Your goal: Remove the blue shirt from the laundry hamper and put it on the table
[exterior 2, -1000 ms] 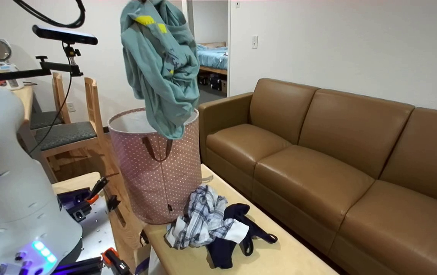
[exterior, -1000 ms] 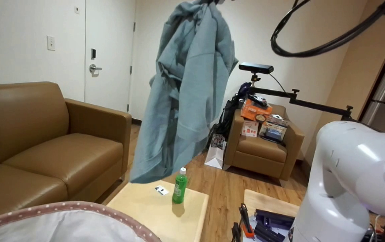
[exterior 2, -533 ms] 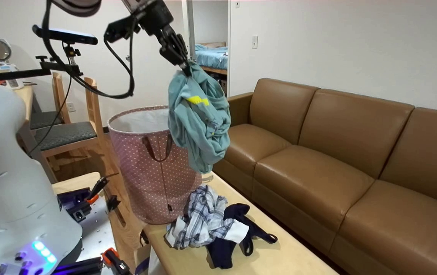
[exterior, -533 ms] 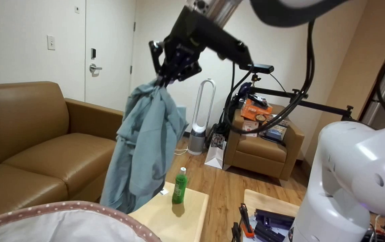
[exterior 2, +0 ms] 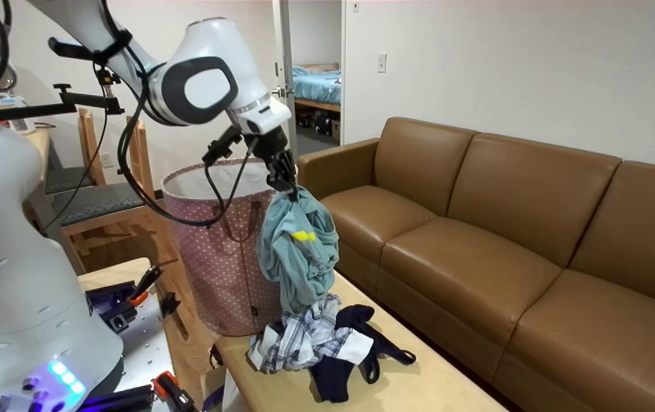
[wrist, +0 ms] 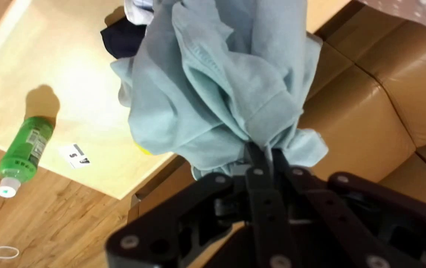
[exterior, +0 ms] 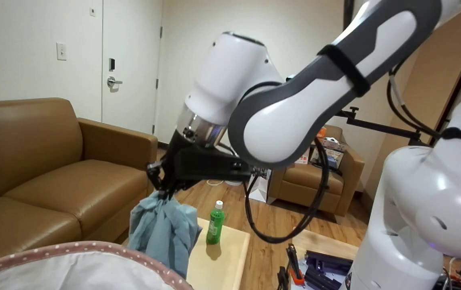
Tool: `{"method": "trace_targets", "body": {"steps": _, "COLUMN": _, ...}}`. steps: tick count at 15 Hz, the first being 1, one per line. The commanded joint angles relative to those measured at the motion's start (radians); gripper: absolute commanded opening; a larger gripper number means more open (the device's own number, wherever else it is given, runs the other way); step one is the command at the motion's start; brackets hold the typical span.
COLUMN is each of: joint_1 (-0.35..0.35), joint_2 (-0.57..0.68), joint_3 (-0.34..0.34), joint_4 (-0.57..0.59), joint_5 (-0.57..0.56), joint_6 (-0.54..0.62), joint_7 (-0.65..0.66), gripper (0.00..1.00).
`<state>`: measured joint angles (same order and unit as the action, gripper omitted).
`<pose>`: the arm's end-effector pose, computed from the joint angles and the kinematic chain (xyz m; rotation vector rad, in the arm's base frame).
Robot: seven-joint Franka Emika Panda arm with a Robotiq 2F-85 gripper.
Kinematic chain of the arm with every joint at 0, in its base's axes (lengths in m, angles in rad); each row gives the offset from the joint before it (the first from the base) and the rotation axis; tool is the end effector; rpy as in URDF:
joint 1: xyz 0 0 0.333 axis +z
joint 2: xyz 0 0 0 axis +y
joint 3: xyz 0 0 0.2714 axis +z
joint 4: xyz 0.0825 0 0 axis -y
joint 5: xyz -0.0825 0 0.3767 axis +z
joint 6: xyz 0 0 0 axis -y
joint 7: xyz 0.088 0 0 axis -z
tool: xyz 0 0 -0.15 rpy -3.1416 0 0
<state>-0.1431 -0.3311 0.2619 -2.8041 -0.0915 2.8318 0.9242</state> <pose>0.4202 0.0415 0.2579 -2.8365 1.0707 -0.5547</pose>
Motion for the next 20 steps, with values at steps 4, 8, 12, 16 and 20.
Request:
{"method": "trace_targets", "body": {"steps": 4, "joint_1": -0.116, "joint_2": 0.323, "joint_3": 0.115, "joint_4": 0.029, "joint_5": -0.178, "joint_6": 0.206, "joint_7": 0.212, "gripper": 0.02}}
{"method": "trace_targets", "body": {"steps": 8, "joint_1": -0.129, "joint_2": 0.352, "joint_3": 0.053, "joint_4": 0.022, "joint_5": -0.331, "joint_6": 0.158, "joint_7": 0.311, "gripper": 0.02}}
{"method": "trace_targets", "body": {"steps": 12, "joint_1": -0.141, "joint_2": 0.340, "joint_3": -0.016, "joint_4": 0.024, "joint_5": -0.463, "joint_6": 0.062, "joint_7": 0.366, "gripper": 0.02}}
{"method": "trace_targets", "body": {"steps": 16, "joint_1": -0.137, "joint_2": 0.363, "joint_3": -0.059, "joint_4": 0.039, "joint_5": -0.554, "joint_6": 0.013, "joint_7": 0.404, "gripper": 0.02}}
{"method": "trace_targets", "body": {"steps": 20, "joint_1": -0.117, "joint_2": 0.415, "joint_3": -0.061, "joint_4": 0.089, "joint_5": -0.622, "joint_6": -0.042, "joint_7": 0.393, "gripper": 0.02}}
